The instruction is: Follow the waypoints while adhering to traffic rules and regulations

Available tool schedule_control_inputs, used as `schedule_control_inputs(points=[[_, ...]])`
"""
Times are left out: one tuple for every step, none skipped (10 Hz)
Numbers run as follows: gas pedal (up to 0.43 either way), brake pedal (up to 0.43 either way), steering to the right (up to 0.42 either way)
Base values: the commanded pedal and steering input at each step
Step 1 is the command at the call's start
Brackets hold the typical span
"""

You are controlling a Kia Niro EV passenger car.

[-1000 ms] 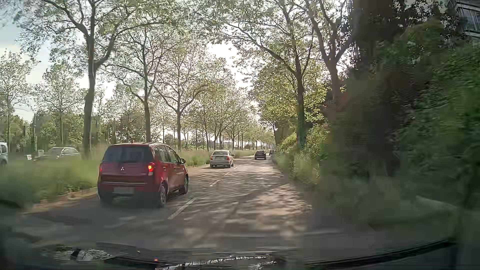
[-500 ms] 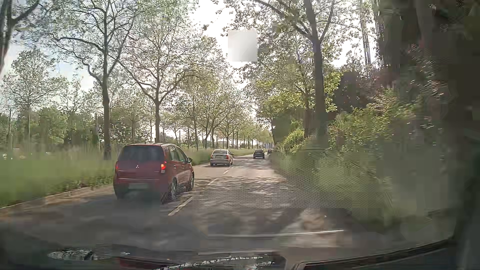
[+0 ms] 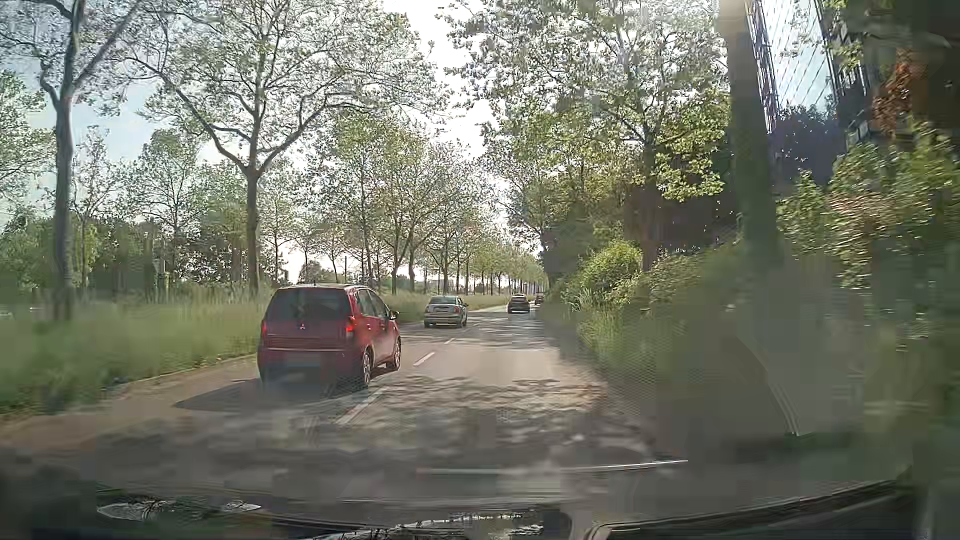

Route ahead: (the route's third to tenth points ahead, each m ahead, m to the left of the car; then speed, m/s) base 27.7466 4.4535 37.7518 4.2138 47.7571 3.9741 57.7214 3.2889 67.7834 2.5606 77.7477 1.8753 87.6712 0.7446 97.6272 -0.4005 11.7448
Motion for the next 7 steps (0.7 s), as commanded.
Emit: schedule_control_inputs(points=[[0.157,0.000,0.006],[0.157,0.000,0.006],[0.157,0.000,0.006],[0.157,0.000,0.006],[0.150,0.000,0.006],[0.150,0.000,0.006],[0.150,0.000,0.006]])
